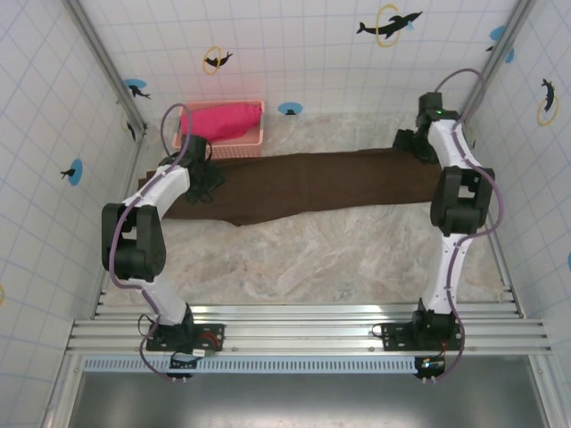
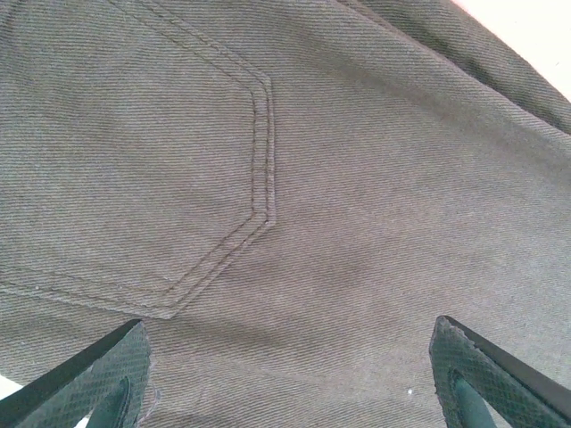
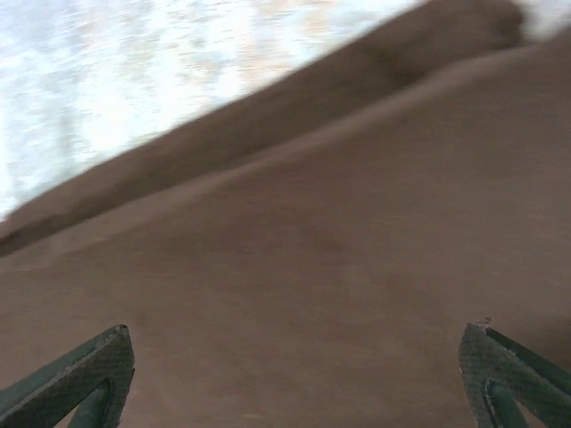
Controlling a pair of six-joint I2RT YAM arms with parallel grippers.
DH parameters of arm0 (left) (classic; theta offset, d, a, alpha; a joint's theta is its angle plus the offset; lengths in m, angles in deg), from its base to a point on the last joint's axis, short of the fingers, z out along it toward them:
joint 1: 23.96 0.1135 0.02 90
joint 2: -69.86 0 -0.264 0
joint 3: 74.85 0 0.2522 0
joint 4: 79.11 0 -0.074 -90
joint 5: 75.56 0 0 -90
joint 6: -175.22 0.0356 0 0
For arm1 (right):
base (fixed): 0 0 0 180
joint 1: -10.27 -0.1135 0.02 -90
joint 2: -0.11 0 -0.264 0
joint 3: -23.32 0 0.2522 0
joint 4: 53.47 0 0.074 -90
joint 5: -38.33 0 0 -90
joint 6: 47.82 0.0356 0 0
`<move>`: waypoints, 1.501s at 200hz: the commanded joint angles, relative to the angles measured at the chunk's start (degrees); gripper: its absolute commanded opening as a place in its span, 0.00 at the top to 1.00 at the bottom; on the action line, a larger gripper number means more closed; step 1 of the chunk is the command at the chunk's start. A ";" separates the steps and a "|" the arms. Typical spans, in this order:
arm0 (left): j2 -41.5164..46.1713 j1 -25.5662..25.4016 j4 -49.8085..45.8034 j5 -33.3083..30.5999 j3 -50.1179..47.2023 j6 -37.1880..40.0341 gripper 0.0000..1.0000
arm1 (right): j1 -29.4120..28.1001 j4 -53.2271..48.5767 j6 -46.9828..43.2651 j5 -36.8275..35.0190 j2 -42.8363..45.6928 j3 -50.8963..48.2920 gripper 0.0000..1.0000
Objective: Roll up the long pants
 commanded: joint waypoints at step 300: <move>1.97 -0.57 -3.89 -0.54 0.53 2.64 0.20 | 4.26 0.01 -5.64 -14.00 16.61 -22.45 1.00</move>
